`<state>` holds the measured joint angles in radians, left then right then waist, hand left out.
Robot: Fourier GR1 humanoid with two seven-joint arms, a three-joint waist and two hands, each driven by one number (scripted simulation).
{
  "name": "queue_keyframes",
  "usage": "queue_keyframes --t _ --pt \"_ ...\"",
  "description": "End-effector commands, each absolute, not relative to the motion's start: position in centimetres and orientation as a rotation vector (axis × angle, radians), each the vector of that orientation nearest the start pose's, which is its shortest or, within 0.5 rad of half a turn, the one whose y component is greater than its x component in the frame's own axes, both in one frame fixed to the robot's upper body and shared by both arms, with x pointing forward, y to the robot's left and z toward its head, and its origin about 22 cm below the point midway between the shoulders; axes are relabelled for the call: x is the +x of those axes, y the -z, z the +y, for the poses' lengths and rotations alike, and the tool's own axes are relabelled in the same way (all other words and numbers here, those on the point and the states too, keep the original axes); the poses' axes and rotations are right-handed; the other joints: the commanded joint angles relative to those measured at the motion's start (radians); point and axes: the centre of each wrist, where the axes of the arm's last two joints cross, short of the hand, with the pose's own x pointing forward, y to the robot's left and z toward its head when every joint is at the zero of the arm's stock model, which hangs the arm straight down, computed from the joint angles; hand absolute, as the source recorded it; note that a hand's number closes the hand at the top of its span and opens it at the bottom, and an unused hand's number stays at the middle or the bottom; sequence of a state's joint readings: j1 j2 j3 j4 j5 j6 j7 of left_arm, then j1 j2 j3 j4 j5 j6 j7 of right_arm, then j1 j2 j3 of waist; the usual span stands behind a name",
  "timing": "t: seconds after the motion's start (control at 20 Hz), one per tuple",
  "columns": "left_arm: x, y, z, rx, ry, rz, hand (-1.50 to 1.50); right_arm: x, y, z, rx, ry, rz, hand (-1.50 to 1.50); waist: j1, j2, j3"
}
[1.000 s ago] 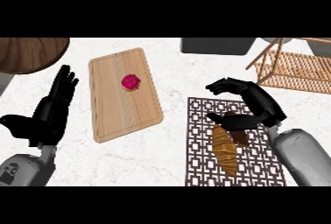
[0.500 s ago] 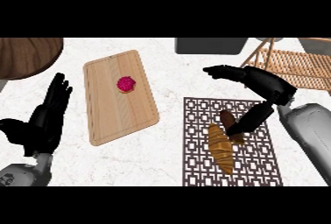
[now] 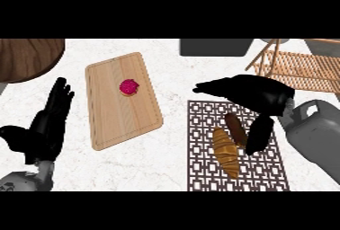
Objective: Pick the sweet potato from the placemat and place it in the tiered shelf
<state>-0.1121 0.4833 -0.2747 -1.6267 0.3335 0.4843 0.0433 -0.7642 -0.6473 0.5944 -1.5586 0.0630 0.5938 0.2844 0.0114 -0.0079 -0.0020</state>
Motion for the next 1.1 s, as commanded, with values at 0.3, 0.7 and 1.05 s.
queue_keyframes --t 0.3,0.7,1.05 --pt "25.0 -6.7 25.6 0.230 -0.033 -1.603 0.00 28.3 -15.3 -11.1 -0.557 -1.907 -1.077 -1.50 -0.007 0.005 0.002" --pt "25.8 -5.6 27.5 0.229 -0.018 -1.603 0.00 27.2 -10.3 -9.9 -0.855 -2.006 -0.942 -1.50 -0.006 0.009 0.001" --pt "26.0 -6.3 27.8 0.255 -0.038 -1.610 0.00 28.0 -7.1 -12.7 -0.887 -1.969 -0.892 -1.50 -0.008 0.008 0.002"
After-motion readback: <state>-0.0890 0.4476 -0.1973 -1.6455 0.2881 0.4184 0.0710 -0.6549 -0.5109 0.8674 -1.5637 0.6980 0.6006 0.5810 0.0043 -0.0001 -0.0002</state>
